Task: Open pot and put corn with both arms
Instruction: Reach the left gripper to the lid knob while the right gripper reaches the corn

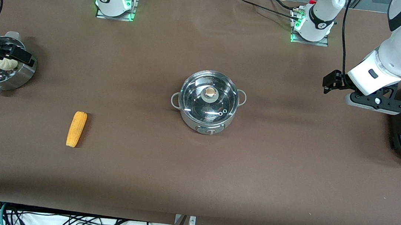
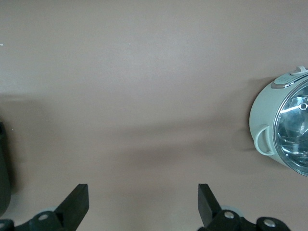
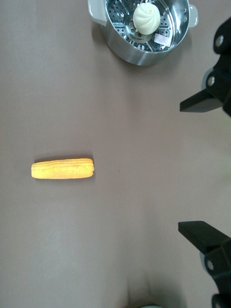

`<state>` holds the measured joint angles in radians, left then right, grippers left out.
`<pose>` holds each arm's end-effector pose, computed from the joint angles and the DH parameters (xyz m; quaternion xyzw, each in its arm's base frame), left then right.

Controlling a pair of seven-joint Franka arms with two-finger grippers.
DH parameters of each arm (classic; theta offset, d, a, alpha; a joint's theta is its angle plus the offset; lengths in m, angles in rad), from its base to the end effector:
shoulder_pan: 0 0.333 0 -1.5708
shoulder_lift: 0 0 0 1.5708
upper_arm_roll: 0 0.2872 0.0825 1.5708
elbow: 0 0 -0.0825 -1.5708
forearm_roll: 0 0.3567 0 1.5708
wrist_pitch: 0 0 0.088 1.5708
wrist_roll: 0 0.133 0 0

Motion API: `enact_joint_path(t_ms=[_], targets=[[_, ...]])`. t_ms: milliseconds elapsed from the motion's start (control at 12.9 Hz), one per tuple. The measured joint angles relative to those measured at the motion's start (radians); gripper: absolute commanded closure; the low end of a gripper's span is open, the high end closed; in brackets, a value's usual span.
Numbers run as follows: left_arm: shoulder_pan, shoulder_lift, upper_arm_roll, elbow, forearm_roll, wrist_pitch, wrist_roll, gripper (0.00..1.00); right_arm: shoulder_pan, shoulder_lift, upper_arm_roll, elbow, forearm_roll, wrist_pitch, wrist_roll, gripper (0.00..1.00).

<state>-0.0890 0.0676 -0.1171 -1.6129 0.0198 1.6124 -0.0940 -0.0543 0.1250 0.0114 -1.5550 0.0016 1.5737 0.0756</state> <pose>0.5333 -0.1072 0.5185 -0.9978 0.0567 0.0325 0.0109 0.5541 -0.0239 0.5092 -0.9968 0.0592 0.0531 0.0006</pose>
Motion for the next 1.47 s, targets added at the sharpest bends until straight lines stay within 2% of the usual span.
enact_joint_path(t_ms=[388,621,853,1086,1319,1474], targets=[[-0.009,0.0,-0.003,0.002,-0.001,0.0,0.0,0.0,-0.001,0.062,0.0,-0.001,0.0,0.082,0.0,0.0],[-0.11,0.023,-0.01,0.036,-0.011,0.0,-0.128,0.0,-0.008,0.181,0.0,-0.006,0.0,0.217,0.0,0.0],[-0.298,0.163,-0.019,0.17,-0.013,0.01,-0.38,0.0,-0.008,0.361,0.002,-0.009,0.001,0.37,0.001,0.0],[-0.443,0.358,-0.021,0.292,-0.013,0.07,-0.477,0.0,-0.007,0.497,0.005,-0.014,0.001,0.52,0.001,0.0],[-0.54,0.507,-0.021,0.313,-0.013,0.174,-0.489,0.0,0.003,0.566,0.013,-0.042,0.002,0.651,0.01,0.0],[-0.569,0.56,-0.019,0.324,-0.012,0.204,-0.489,0.0,0.017,0.583,0.014,-0.066,0.002,0.711,0.03,0.0]])
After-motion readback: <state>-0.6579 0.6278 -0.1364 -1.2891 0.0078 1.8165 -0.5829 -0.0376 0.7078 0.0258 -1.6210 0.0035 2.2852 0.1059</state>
